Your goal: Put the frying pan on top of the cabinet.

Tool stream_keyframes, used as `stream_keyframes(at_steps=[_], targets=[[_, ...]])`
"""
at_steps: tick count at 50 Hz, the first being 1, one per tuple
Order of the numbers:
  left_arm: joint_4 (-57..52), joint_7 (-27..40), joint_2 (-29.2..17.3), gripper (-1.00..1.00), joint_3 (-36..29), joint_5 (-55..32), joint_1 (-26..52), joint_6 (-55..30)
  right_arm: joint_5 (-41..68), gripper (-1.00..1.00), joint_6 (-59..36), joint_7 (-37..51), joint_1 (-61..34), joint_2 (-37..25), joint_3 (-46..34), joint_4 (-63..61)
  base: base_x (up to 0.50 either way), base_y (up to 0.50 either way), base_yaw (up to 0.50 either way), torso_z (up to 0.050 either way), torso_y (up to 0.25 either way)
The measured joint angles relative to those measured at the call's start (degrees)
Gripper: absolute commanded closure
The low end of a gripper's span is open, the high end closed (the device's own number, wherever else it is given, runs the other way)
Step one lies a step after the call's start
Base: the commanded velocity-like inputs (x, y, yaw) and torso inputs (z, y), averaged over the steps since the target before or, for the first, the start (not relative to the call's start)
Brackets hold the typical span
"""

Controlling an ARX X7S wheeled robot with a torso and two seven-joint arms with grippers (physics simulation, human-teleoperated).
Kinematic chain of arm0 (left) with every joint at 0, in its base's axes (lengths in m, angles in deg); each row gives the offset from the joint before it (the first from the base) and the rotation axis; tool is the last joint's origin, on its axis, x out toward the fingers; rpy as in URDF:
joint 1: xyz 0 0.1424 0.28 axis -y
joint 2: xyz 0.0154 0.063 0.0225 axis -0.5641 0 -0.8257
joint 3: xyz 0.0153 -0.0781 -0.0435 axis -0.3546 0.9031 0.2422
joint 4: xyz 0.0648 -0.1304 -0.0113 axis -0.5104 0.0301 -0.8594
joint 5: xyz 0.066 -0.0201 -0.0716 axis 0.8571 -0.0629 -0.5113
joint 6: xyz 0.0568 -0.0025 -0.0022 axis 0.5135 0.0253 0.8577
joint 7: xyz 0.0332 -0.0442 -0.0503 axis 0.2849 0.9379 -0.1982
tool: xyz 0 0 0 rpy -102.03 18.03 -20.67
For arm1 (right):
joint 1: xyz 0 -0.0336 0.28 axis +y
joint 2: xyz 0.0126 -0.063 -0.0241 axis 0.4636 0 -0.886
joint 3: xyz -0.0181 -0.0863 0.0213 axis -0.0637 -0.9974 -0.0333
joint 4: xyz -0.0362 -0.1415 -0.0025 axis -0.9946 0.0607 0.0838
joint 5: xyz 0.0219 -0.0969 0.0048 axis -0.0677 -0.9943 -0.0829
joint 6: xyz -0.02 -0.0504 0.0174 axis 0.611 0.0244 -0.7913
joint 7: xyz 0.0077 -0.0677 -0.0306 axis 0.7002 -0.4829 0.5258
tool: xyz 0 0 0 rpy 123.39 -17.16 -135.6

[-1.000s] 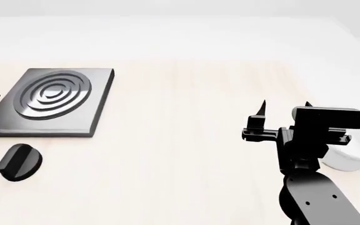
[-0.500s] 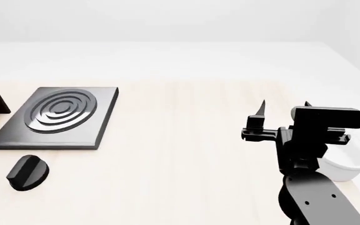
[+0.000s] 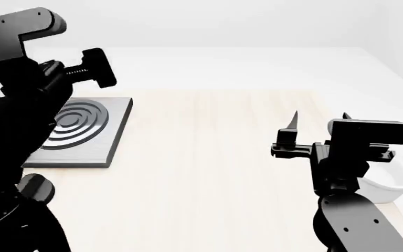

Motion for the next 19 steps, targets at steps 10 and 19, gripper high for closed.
stream_keyframes(at_steps=[10, 19], targets=[[-16.70, -4.80, 3.19, -1.00, -0.12, -3.74, -16.32, 1.57, 0.23, -1.00, -0.42, 0.18, 0.20, -0.28, -0.19, -1.20, 0.00, 0.00, 0.00, 0.000, 0.000], [-19.39, -5.97, 3.52, -1.00, -3.43, -1.75, -24.53, 8.51, 0.24, -1.00, -0.63, 0.27, 0.35, -0.58, -0.74, -2.27, 0.00, 0.00, 0.00, 0.000, 0.000]])
